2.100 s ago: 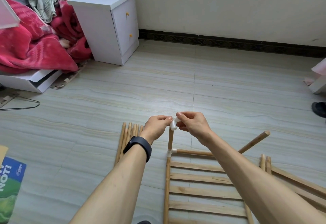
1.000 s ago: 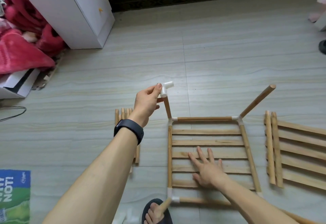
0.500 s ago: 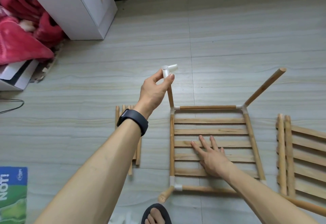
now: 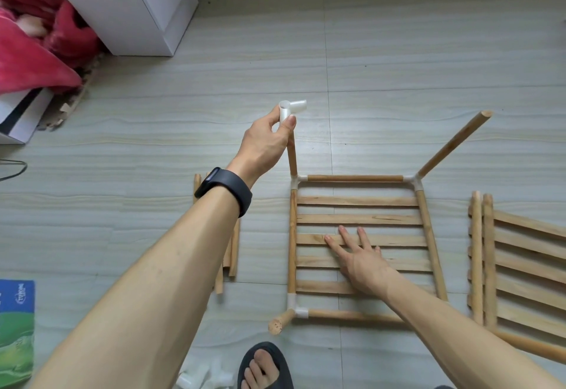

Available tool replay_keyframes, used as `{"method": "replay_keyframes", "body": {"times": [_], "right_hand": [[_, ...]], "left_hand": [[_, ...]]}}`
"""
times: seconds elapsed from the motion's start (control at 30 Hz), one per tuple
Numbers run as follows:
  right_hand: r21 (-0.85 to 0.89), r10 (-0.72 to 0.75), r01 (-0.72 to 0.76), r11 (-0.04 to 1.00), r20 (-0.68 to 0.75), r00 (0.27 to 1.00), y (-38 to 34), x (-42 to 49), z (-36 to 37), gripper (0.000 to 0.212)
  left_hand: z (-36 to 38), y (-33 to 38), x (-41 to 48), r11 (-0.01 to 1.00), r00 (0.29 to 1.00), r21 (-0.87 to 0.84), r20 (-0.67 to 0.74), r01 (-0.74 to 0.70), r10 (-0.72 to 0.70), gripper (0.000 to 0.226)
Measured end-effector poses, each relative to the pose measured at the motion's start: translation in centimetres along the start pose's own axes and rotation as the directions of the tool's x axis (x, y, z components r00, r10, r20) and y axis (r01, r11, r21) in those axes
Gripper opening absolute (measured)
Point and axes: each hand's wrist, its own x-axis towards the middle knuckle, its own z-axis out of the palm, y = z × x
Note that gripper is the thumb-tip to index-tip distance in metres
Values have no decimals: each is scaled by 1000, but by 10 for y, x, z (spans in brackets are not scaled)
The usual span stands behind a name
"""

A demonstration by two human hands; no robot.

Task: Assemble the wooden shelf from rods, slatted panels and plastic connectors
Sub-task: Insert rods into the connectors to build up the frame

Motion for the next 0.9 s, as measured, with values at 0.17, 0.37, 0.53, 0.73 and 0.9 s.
{"method": "replay_keyframes", "body": {"times": [0.17, 0.37, 0.53, 0.73, 0.9], "right_hand": [[-14, 0, 0, 1000, 2, 1000, 0, 1, 1, 86], [-20, -11, 11, 1000, -18, 1000, 3, 1, 4, 80], [-19, -16, 15, 1000, -47, 999, 4, 5, 12, 79], [-21, 5, -7, 1000, -72, 997, 2, 11, 24, 82], [-43, 34, -38, 998, -103, 994, -6, 9, 36, 88]], "left_hand": [[-2, -4, -1, 1000, 999, 1, 36, -30, 30, 40], [-12, -68, -68, 999, 949, -6, -312, -38, 35, 43], [-24, -195, -172, 903, 729, 98, -630, 418, -269, 25], [-42, -281, -252, 422, 514, 304, -364, 854, -777, 65], [-39, -301, -258, 499, 568, 272, -391, 823, -724, 42]]}}
